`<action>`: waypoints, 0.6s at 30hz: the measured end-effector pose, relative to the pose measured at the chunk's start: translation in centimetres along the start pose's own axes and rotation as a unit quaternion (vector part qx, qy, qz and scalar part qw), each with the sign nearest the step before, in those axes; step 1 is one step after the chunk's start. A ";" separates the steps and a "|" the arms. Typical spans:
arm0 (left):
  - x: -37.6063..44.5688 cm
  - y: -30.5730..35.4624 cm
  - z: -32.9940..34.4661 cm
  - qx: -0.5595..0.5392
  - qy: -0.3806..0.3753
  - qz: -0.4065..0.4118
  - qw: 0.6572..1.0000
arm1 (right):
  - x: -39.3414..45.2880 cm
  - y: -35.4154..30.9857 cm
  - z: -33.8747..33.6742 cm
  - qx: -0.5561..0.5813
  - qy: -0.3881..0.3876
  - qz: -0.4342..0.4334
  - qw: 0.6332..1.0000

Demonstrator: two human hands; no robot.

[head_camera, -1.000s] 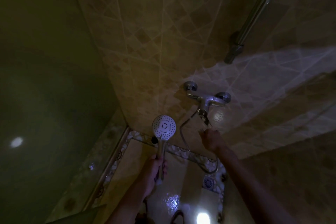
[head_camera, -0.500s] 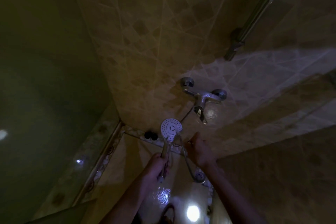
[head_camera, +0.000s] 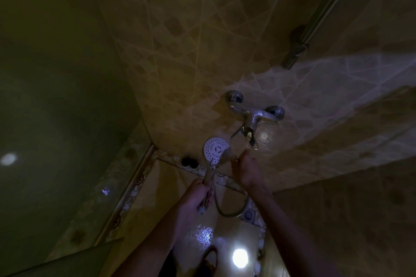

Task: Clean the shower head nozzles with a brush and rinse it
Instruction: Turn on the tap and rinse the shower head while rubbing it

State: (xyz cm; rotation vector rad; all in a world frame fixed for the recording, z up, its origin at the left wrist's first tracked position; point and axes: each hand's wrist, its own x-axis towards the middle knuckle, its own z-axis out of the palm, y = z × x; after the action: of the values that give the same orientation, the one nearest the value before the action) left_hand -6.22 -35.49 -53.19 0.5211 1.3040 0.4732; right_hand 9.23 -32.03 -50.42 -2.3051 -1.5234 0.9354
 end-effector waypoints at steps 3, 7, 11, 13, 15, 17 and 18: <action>0.2 0.0 0.1 0.002 0.003 -0.003 1.000 | -0.2 1.3 -0.3 -0.008 0.005 0.000 1.000; 0.4 -0.3 0.6 0.011 -0.003 -0.005 1.000 | -1.1 2.3 0.2 -0.025 -0.015 -0.033 0.999; 0.8 -0.5 1.0 0.000 -0.007 -0.015 1.000 | -1.1 1.8 0.8 -0.018 -0.024 -0.047 0.998; 0.9 -0.5 1.0 -0.002 -0.017 -0.014 1.000 | -0.5 1.3 0.7 -0.016 -0.023 -0.046 0.999; 0.9 -0.3 1.0 -0.001 -0.020 -0.009 1.000 | 0.1 1.0 0.3 -0.014 -0.023 -0.043 0.999; 0.9 0.0 0.9 0.000 -0.025 -0.006 1.000 | 0.7 1.0 -0.2 -0.015 -0.019 -0.031 0.999; 0.8 0.1 0.9 -0.002 -0.029 -0.006 1.000 | 0.9 1.1 -0.4 -0.013 -0.016 -0.021 1.000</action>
State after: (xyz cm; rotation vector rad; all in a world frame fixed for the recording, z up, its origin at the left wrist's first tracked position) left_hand -5.18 -35.00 -53.61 0.5209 1.2500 0.4475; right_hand 10.51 -31.66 -50.97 -2.2764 -1.5997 0.9508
